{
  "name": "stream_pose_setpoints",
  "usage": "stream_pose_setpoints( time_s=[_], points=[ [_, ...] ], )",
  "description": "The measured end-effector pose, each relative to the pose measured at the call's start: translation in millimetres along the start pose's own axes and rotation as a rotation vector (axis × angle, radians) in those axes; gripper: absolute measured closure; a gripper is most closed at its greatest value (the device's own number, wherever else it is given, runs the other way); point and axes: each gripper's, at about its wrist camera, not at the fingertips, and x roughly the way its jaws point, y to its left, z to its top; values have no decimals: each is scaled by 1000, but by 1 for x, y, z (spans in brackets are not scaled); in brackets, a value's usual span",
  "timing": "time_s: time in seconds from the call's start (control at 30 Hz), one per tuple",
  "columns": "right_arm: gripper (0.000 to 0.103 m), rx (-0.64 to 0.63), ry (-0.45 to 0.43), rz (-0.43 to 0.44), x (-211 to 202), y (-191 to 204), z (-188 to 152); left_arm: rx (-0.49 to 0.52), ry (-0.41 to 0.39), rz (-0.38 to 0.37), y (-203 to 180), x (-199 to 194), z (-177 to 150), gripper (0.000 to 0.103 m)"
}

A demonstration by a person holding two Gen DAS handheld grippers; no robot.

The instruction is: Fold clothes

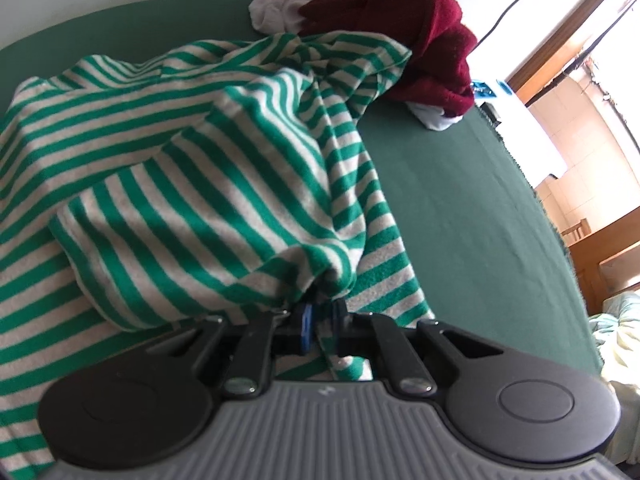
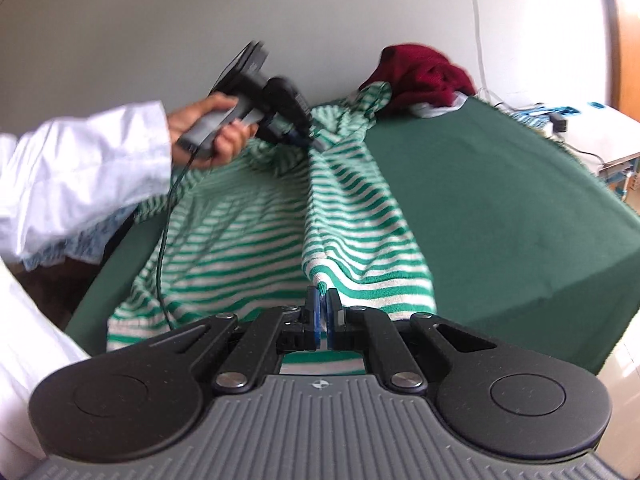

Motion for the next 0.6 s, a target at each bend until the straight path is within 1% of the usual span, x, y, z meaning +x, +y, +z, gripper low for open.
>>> stream_pose_setpoints(
  time_s=[0.1, 0.17, 0.2, 0.27, 0.3, 0.37, 0.43, 0.5, 0.53, 0.6],
  points=[
    [100, -17, 72, 19, 13, 6, -9, 15, 11, 12, 2, 7, -3, 99],
    [98, -31, 127, 32, 21, 10, -17, 28, 2, 15, 2, 7, -5, 95],
    [98, -43, 140, 31, 22, 12, -19, 35, -3, 16, 2, 7, -6, 93],
    [98, -44, 137, 36, 14, 10, -16, 48, -11, 20, 3, 8, -8, 91],
    [97, -25, 115, 32, 6, 4, -13, 55, -16, 21, 3, 8, -10, 90],
    [86, 14, 58, -23, -14, -9, -8, 71, -28, 26, 2, 8, -12, 89],
    [83, 37, 40, -121, -23, -24, -5, 89, -43, 33, 0, 7, -15, 89],
    [83, 161, 52, -138, -22, -46, -3, 98, -54, 37, -1, 7, -17, 89],
    [86, 230, 56, -120, -19, -54, -4, 96, -54, 37, -1, 7, -17, 89],
    [87, 366, 64, -84, -14, -69, -6, 93, -55, 34, -1, 7, -17, 89]
  ],
)
